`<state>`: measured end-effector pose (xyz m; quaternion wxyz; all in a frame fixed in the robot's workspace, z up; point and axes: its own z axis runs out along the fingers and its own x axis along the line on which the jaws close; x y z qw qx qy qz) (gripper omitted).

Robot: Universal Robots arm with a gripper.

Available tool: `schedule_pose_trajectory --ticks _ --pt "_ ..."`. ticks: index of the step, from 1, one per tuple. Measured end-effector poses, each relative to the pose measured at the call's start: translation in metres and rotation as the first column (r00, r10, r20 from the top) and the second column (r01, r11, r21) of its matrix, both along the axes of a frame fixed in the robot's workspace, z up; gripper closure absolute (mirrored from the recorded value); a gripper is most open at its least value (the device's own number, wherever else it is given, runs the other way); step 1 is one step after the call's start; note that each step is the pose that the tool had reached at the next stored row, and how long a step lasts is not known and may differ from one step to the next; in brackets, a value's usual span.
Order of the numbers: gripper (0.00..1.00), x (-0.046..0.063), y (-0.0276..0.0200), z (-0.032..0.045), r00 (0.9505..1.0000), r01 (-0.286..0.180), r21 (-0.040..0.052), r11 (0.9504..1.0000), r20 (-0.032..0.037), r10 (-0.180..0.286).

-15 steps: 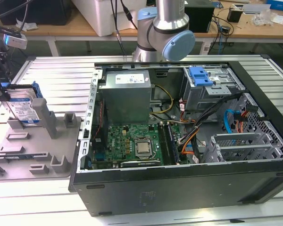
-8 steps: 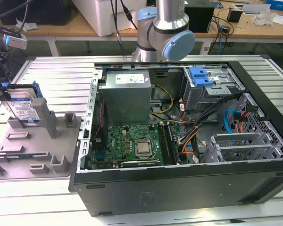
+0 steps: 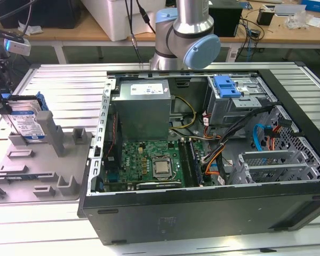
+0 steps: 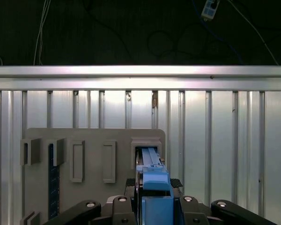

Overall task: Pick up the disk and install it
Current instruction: 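Pick up the disk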

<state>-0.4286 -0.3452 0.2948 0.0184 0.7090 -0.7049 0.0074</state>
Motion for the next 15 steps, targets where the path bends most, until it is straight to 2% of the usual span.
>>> schedule_pose_trajectory --ticks 4,5,15 --pt "0.62 0.0 0.0 -0.0002 1.0 0.0 0.0002 1.0 0.0003 0.0" --pt "0.56 0.0 0.0 -0.0002 1.0 0.0 0.0001 1.0 0.0003 0.0" --pt "0.57 0.0 0.0 -0.0003 1.0 0.0 -0.0002 1.0 -0.0001 0.0"
